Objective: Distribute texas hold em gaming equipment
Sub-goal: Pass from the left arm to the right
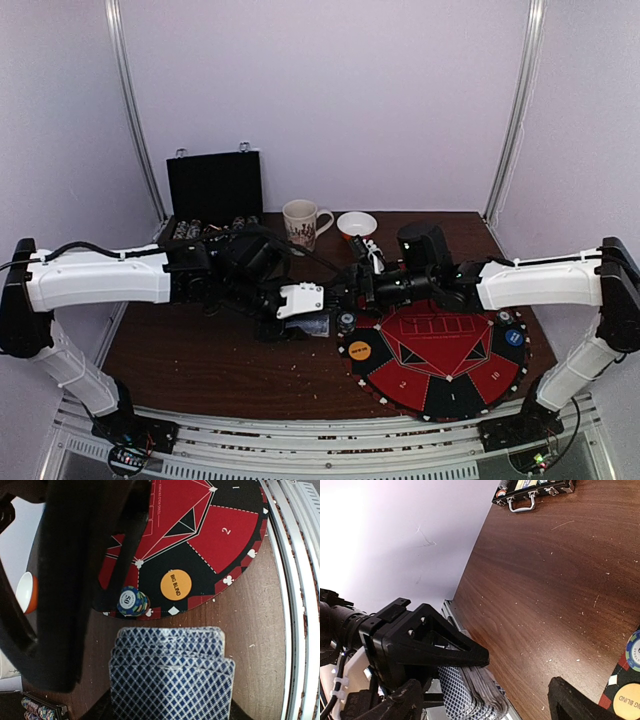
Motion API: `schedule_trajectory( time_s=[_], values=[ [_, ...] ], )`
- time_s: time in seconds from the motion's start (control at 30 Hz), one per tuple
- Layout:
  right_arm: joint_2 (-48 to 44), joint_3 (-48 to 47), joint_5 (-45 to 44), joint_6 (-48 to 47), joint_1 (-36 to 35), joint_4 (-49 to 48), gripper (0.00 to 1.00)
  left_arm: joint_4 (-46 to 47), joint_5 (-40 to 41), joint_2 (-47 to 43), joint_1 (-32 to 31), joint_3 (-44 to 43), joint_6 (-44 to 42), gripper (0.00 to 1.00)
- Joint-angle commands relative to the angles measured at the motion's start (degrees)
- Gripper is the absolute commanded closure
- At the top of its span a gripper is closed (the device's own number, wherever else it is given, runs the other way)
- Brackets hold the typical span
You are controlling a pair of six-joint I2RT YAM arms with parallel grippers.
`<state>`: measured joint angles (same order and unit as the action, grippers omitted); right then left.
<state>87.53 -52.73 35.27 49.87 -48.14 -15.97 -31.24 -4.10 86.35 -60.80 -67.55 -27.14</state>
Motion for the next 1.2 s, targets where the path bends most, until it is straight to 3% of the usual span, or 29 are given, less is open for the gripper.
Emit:
schedule_trajectory(
  time_s=[0.0,0.63,0.93,1.07,1.17],
  values=[
    [-0.2,0.1,2.5,1.4,-0.2,-6.3,0.11,-1.2,1.5,-0.5,1.0,-1.9,-1.3,0.44],
    [8.2,-5.8,5.4,-0.4,-2.2,-5.9,0.18,0.5,0.8,-3.5,2.4,-3.1,-1.8,0.44],
    [10.2,-7.2,7.7,0.0,-3.6,-6.7,0.41,1.0,2.3,-1.9,2.9,-3.6,-1.8,0.45],
    [9.8,-7.0,8.4,-0.2,-3.8,-7.1,0.69,1.0,2.6,-1.4,3.2,-3.9,-1.7,0.44],
    [9.0,-6.6,8.8,-0.9,-3.7,-7.1,0.91,1.0,1.4,-1.3,3.4,-3.2,-2.0,0.33]
  ],
)
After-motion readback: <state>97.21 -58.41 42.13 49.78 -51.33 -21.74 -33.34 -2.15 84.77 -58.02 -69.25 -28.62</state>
